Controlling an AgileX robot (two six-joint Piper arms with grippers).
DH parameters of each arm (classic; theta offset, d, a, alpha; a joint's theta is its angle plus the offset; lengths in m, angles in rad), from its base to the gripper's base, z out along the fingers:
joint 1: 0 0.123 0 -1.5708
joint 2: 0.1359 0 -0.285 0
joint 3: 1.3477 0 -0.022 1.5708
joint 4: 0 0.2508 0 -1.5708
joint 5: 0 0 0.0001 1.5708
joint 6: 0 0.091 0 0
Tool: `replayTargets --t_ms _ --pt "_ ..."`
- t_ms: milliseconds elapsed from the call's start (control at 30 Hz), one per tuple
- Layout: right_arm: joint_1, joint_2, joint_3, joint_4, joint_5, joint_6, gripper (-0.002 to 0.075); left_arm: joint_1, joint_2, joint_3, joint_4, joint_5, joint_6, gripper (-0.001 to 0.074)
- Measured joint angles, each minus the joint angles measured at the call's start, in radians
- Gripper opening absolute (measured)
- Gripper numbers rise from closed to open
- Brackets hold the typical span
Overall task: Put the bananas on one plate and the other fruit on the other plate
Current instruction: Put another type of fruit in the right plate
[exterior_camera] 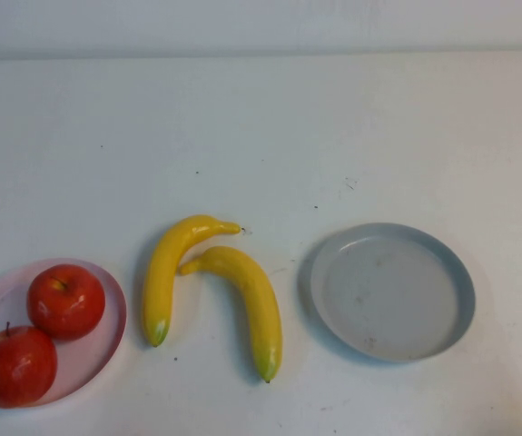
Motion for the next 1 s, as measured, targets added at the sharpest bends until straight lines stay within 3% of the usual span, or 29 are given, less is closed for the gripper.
replayTargets --t_ms 567,800,1000 --pt "0.000 0.000 0.000 0.024 -0.035 0.000 -0.0017 0.000 0.000 0.000 0.000 0.000 -0.002 -0.0004" --pt "0.000 0.000 0.000 0.369 -0.276 0.000 -0.0017 0.000 0.000 0.000 0.001 0.000 -0.002 -0.0004" --pt "0.000 0.000 0.000 0.488 -0.313 0.050 -0.0017 0.000 0.000 0.000 0.003 0.000 -0.002 -0.0004"
